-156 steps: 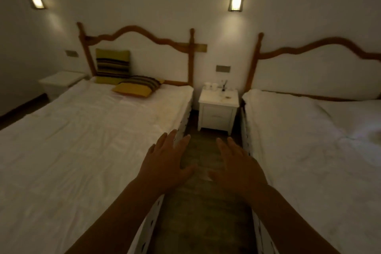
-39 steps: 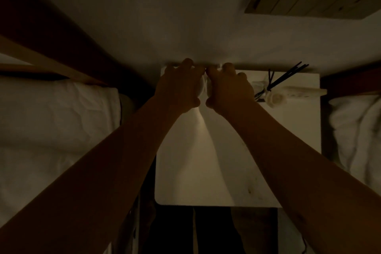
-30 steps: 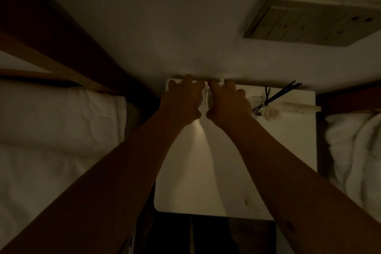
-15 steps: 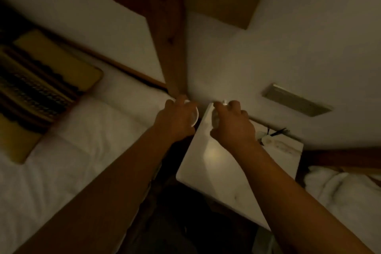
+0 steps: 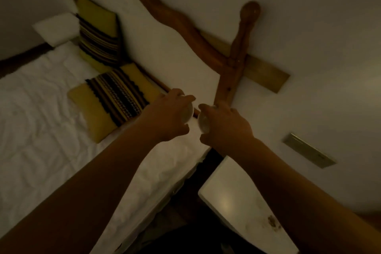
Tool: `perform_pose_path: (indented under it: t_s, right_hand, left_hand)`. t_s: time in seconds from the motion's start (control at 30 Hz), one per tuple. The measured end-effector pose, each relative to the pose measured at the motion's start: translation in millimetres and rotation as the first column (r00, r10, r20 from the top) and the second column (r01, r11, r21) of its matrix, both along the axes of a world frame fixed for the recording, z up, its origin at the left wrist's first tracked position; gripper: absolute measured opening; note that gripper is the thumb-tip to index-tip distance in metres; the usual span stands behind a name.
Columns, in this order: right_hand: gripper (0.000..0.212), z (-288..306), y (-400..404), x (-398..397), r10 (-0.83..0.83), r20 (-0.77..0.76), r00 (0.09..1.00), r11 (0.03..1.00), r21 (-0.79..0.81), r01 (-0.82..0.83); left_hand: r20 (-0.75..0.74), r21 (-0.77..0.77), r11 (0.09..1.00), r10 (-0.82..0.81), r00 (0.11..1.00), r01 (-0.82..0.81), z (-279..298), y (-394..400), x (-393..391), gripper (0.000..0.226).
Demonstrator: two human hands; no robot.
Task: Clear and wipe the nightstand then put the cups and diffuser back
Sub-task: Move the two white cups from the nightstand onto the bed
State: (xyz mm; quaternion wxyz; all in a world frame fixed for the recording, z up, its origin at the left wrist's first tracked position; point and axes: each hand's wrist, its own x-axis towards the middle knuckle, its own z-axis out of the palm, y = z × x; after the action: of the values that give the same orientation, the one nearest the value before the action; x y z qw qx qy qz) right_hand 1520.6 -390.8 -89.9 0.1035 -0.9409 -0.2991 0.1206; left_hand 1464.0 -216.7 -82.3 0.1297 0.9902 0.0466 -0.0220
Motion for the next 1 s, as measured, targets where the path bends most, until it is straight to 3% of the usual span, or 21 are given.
perform_pose_path:
  t_s: [0.37, 0.67, 0.77, 1.0]
  right_hand:
    - [0.081, -3.9, 150.8, -88.4, 0.324, 0.022, 0.946, 0.943, -0.087, -0.321]
    - [0.076, -55.2, 269.6, -175.0, 0.606, 0.026, 0.795, 0.789, -0.147, -0.597]
    - [0.075, -71.4, 294.0, -193.2, 0.673, -0.003, 0.74, 0.732, -0.139, -0.666]
    - [0.073, -113.5, 329.6, -207.7, 0.746, -0.003, 0.666, 0.658, -0.153, -0.737]
  left_hand:
    - [-0.025, 0.012, 0.926, 0.378, 0.926, -0.378, -0.9, 123.5, -169.0, 0.08]
    - [-0.041, 0.042, 0.7, 0.714, 0.699, -0.713, -26.3, 193.2, -324.4, 0.07]
    - [-0.05, 0.01, 0.619, 0.785, 0.618, -0.785, -40.0, 202.0, -349.4, 0.069]
    - [-0.038, -0.008, 0.553, 0.832, 0.553, -0.833, -86.4, 215.0, -347.1, 0.07]
